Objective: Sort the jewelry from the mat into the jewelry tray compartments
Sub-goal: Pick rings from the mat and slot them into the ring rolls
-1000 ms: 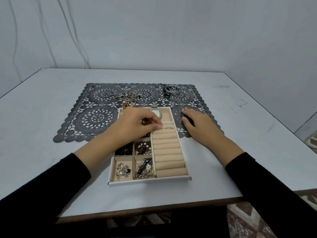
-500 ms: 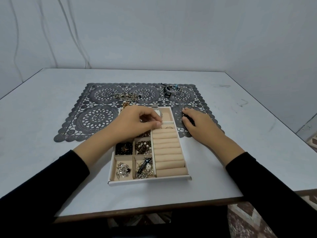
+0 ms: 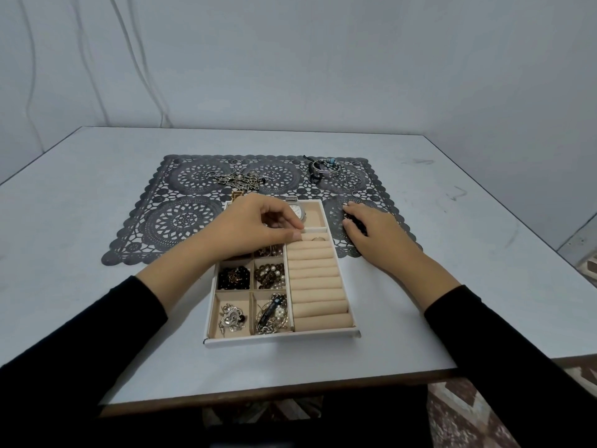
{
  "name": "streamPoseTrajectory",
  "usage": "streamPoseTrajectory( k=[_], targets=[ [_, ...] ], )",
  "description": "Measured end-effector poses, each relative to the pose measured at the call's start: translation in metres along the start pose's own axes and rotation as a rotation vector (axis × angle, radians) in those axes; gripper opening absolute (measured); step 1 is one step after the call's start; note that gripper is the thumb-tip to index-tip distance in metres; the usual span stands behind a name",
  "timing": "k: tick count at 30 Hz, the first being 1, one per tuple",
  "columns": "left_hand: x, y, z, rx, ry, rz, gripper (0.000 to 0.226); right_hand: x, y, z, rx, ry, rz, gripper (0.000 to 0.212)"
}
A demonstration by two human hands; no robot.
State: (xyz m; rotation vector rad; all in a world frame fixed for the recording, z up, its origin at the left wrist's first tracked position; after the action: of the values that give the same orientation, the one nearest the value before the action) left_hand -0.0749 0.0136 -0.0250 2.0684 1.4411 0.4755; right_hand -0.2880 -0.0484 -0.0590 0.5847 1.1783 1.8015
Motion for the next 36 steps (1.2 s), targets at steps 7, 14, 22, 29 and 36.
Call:
streamPoseTrajectory(
  k=[7,14,22,29,36],
  targets=[
    [0.001,0.001,0.0,-0.001,0.001,0.002,0.018,0.001,0.004,0.001,-0.057,-0.008,-0.019,0.033],
    [0.006,0.033,0.01,0.098,0.011,-0.227,0.015,-0.012,0.02,-0.008,-0.137,-0.089,-0.169,0.029],
    [-0.006,0.08,0.065,-0.104,0.133,-0.485,0.018,-0.043,0.026,-0.028,-0.063,-0.189,-0.173,0.03],
    [-0.029,0.1,0.102,-0.244,0.223,-0.448,0.022,-0.063,0.028,-0.034,-0.044,-0.235,-0.142,0.021],
    [-0.057,0.109,0.107,-0.332,0.257,-0.437,0.022,-0.08,0.029,-0.037,-0.106,-0.226,-0.112,0.012]
  ],
)
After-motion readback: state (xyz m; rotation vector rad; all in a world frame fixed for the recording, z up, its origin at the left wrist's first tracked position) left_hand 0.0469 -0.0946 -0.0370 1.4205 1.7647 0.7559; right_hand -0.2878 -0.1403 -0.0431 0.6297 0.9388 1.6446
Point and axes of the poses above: each hand's wrist, its own x-axis away from the middle knuckle, its own y-axis out of the back of the hand, z = x × y, the point moved 3 cm from there along -x, towards the middle knuckle, and after that the axes turned 12 degrees about z, right-handed, at the moved point
